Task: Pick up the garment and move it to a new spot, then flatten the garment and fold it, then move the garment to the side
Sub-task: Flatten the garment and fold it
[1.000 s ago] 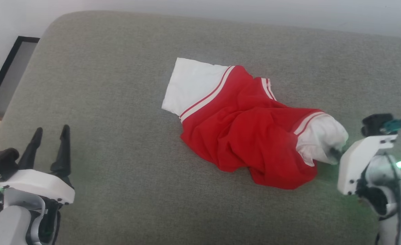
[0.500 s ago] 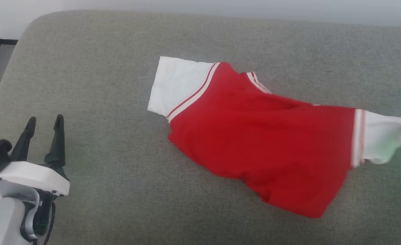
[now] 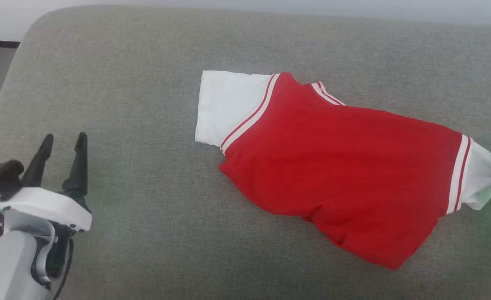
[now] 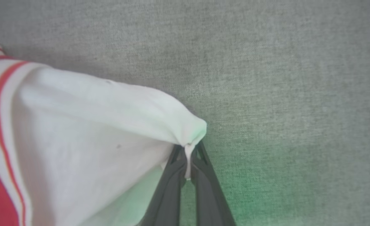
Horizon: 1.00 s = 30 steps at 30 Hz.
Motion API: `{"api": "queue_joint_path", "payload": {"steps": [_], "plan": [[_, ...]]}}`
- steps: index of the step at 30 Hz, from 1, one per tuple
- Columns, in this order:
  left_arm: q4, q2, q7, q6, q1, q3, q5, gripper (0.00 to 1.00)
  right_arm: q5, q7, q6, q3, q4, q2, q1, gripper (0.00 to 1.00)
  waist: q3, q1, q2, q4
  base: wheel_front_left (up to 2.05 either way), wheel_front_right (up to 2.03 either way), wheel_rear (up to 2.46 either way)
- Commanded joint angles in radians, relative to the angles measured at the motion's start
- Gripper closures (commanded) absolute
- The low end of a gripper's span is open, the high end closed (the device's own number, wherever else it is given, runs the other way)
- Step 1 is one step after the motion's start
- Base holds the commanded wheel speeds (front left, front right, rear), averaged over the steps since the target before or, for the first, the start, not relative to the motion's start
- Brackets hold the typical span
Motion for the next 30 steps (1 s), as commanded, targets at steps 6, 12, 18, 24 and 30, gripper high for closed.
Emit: {"api": "queue_joint_path", "payload": {"steps": [6, 12, 18, 24, 30], "plan": [[0.0, 0.025, 0.04, -0.012, -0.039, -0.015, -0.001, 0.0, 0.017, -0.04, 0.0, 0.048, 0.059, 0.01, -0.037, 0.0, -0.029, 0.0, 0.0, -0.025, 0.0, 0.0, 0.0], [-0.024, 0.056, 0.124, -0.029, -0.07, -0.031, -0.021, 0.0, 0.044, -0.069, 0.0, 0.079, -0.001, 0.022, -0.021, 0.0, -0.071, 0.0, 0.0, -0.071, 0.0, 0.0, 0.0], [-0.047, 0.082, 0.235, -0.047, -0.118, -0.047, -0.047, 0.0, 0.058, -0.115, 0.0, 0.101, -0.104, 0.058, 0.003, 0.0, -0.101, 0.0, 0.0, -0.123, 0.0, 0.0, 0.0], [-0.053, 0.103, 0.359, -0.062, -0.206, -0.088, -0.048, 0.0, 0.054, -0.235, 0.0, 0.123, -0.241, 0.123, 0.023, 0.0, -0.109, 0.0, 0.0, -0.191, 0.0, 0.0, 0.0], [-0.003, 0.092, 0.484, -0.084, -0.325, -0.141, -0.058, 0.0, 0.024, -0.393, 0.0, 0.146, -0.329, 0.182, 0.039, 0.0, -0.093, 0.0, 0.0, -0.25, 0.0, 0.0, 0.0]]}}
